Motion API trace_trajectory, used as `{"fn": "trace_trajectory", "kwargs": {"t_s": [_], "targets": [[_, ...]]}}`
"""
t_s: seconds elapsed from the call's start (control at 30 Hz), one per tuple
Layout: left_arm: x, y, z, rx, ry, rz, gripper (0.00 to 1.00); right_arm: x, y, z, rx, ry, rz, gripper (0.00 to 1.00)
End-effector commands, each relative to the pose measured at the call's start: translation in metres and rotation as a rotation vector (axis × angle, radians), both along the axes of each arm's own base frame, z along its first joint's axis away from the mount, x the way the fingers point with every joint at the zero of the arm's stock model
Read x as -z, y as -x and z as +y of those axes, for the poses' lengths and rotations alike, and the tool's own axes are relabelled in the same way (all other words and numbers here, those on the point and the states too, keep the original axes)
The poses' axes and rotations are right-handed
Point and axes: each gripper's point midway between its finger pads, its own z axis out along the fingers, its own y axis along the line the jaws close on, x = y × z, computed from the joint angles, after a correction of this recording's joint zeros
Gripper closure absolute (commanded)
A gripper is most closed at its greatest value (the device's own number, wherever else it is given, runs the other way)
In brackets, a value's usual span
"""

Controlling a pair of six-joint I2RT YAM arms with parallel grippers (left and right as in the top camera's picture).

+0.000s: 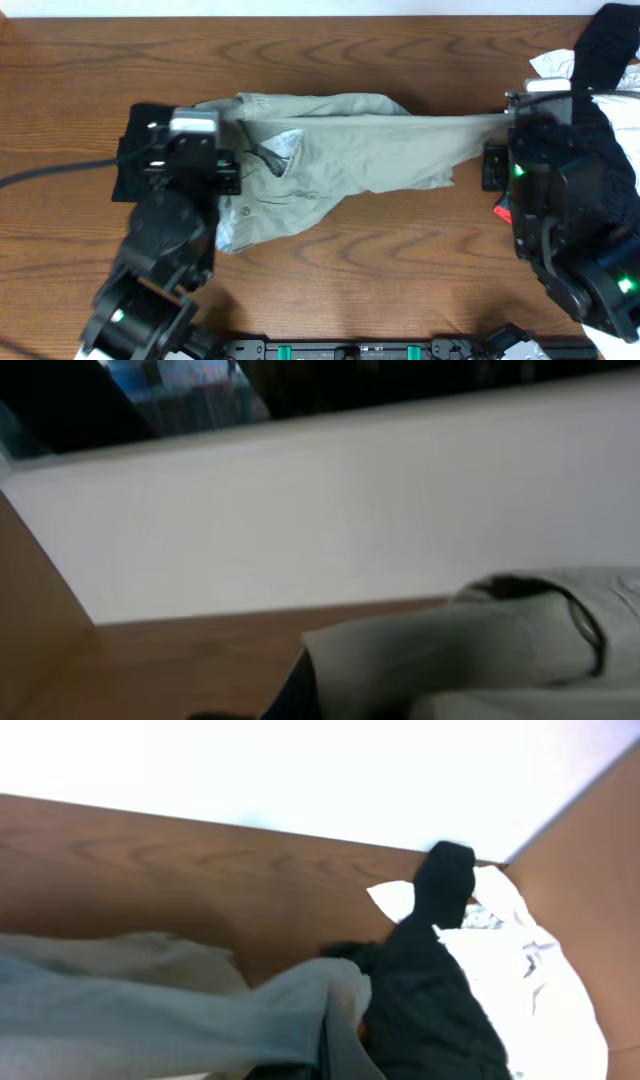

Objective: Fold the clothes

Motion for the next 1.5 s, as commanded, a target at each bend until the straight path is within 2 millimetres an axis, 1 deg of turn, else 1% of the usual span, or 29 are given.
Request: {"fn": "trace_trajectory", "kwargs": {"t_s": [0.0, 0.03, 0.1, 0.2, 0.3, 0.47, 0.6, 0.7, 0.73, 0.8, 0.87, 0.97, 1.03, 1.1, 1.13, 1.17, 1.2, 1.23, 1.27, 1.3, 1.33, 1.37, 1.4, 1.43, 1.47], "targets": [[-0.055, 0.028, 0.021, -0.023, 0.069, -0.143, 0.94, -0.026, 0.015, -0.012, -0.005, 0.012, -0.057, 0.99], [-0.063, 0.035, 0.021, -0.004, 0.081, -0.166, 0.94, -0.034, 0.021, -0.016, -0.004, -0.002, -0.081, 0.99], [-0.073, 0.044, 0.017, 0.053, 0.099, -0.194, 0.94, -0.042, 0.029, -0.020, -0.003, -0.018, -0.109, 0.99], [-0.080, 0.056, 0.006, 0.151, 0.144, -0.213, 0.94, -0.052, 0.042, -0.027, -0.003, -0.035, -0.139, 0.99], [-0.075, 0.063, -0.007, 0.243, 0.173, -0.186, 0.94, -0.054, 0.054, -0.033, -0.003, -0.033, -0.135, 0.99], [-0.058, 0.069, -0.030, 0.380, 0.186, -0.105, 0.94, -0.050, 0.066, -0.040, -0.003, -0.012, -0.097, 0.99], [-0.050, 0.074, -0.042, 0.455, 0.198, -0.063, 0.94, -0.057, 0.073, -0.043, -0.003, -0.014, -0.100, 0.99], [-0.049, 0.073, -0.042, 0.451, 0.183, -0.060, 0.94, -0.064, 0.073, -0.044, 0.000, -0.024, -0.123, 0.99], [-0.049, 0.071, -0.039, 0.426, 0.179, -0.061, 0.94, -0.066, 0.072, -0.044, 0.001, -0.026, -0.128, 0.99], [-0.045, 0.062, -0.029, 0.353, 0.168, -0.052, 0.94, -0.066, 0.067, -0.041, -0.001, -0.021, -0.127, 0.99], [-0.037, 0.050, -0.027, 0.304, 0.152, -0.022, 0.94, -0.061, 0.057, -0.035, -0.008, 0.005, -0.101, 0.99], [-0.020, 0.031, -0.038, 0.301, 0.099, 0.038, 0.94, -0.049, 0.036, -0.024, -0.013, 0.041, -0.047, 0.99], [-0.007, 0.013, -0.047, 0.294, 0.034, 0.079, 0.94, -0.039, 0.017, -0.014, -0.018, 0.070, -0.004, 0.99], [0.004, -0.008, -0.047, 0.237, -0.015, 0.106, 0.94, -0.026, -0.007, -0.004, -0.014, 0.097, 0.035, 0.99], [0.010, -0.021, -0.044, 0.185, -0.045, 0.113, 0.94, -0.018, -0.025, 0.001, -0.003, 0.104, 0.053, 0.99], [0.013, -0.034, -0.042, 0.144, -0.066, 0.116, 0.94, -0.012, -0.037, 0.003, 0.006, 0.106, 0.063, 0.99], [0.019, -0.052, -0.040, 0.106, -0.090, 0.117, 0.94, -0.002, -0.062, 0.006, 0.022, 0.109, 0.073, 0.99], [0.023, -0.064, -0.038, 0.087, -0.098, 0.117, 0.94, 0.004, -0.077, 0.006, 0.028, 0.110, 0.075, 0.99], [0.029, -0.083, -0.033, 0.053, -0.097, 0.117, 0.94, 0.009, -0.097, 0.004, 0.048, 0.105, 0.066, 0.99], [0.036, -0.101, -0.026, 0.017, -0.093, 0.117, 0.94, 0.016, -0.125, -0.003, 0.085, 0.091, 0.042, 0.96], [0.045, -0.121, -0.016, -0.026, -0.080, 0.119, 0.93, 0.025, -0.154, -0.011, 0.115, 0.070, 0.015, 0.77], [0.056, -0.140, -0.003, -0.073, -0.055, 0.123, 0.74, 0.036, -0.177, -0.018, 0.123, 0.053, 0.006, 0.46], [0.070, -0.157, 0.010, -0.116, -0.025, 0.135, 0.54, 0.047, -0.193, -0.023, 0.115, 0.043, 0.015, 0.41], [0.084, -0.169, 0.021, -0.152, 0.000, 0.160, 0.39, 0.064, -0.208, -0.029, 0.103, 0.021, 0.041, 0.39], [0.103, -0.178, 0.031, -0.174, 0.023, 0.211, 0.30, 0.082, -0.218, -0.033, 0.085, 0.000, 0.085, 0.26]]}}
